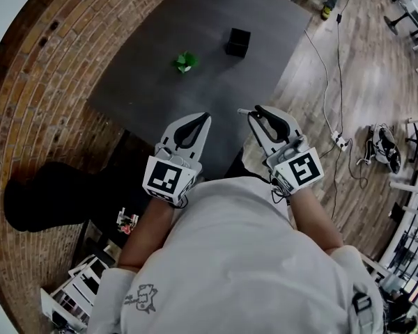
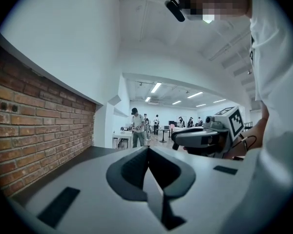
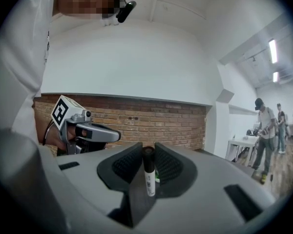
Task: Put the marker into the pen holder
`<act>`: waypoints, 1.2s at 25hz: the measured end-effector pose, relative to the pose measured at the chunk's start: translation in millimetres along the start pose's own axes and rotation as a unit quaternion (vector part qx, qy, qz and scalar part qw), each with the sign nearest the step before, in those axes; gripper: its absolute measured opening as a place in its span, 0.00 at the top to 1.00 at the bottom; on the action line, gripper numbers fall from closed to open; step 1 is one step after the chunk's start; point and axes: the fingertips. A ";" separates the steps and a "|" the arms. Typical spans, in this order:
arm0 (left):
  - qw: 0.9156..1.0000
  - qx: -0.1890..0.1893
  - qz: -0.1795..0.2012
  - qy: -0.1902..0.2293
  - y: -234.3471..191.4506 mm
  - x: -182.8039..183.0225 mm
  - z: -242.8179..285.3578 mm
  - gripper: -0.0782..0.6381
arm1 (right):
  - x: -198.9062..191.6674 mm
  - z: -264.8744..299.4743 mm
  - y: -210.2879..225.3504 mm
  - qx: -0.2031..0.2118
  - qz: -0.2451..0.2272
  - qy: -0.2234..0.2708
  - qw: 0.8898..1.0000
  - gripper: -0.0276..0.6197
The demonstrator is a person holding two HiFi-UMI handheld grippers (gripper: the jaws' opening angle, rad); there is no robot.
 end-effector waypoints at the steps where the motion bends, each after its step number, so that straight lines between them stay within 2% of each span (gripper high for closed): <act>1: 1.000 0.001 -0.001 -0.003 -1.5 -1.1 5.3 0.88 | -0.8 2.6 5.5 0.001 -0.005 -0.002 1.000 0.83; 9: 0.999 0.015 -0.023 -0.019 -16.1 -6.0 53.9 0.88 | -11.5 24.8 59.0 0.020 -0.007 -0.016 1.000 0.83; 17: 0.998 0.031 -0.026 -0.041 -30.1 -20.5 106.8 0.88 | -26.5 46.7 118.9 0.028 -0.006 -0.024 0.999 0.83; 30: 0.996 0.056 -0.039 -0.061 -60.9 -38.7 183.3 0.88 | -71.8 104.8 217.2 0.046 -0.033 -0.049 0.997 0.83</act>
Point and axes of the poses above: the fingertips, and each gripper's own axes: z forward along the fingers, y to its right, x out of its top, and after that the axes turned 9 degrees about x, right-handed
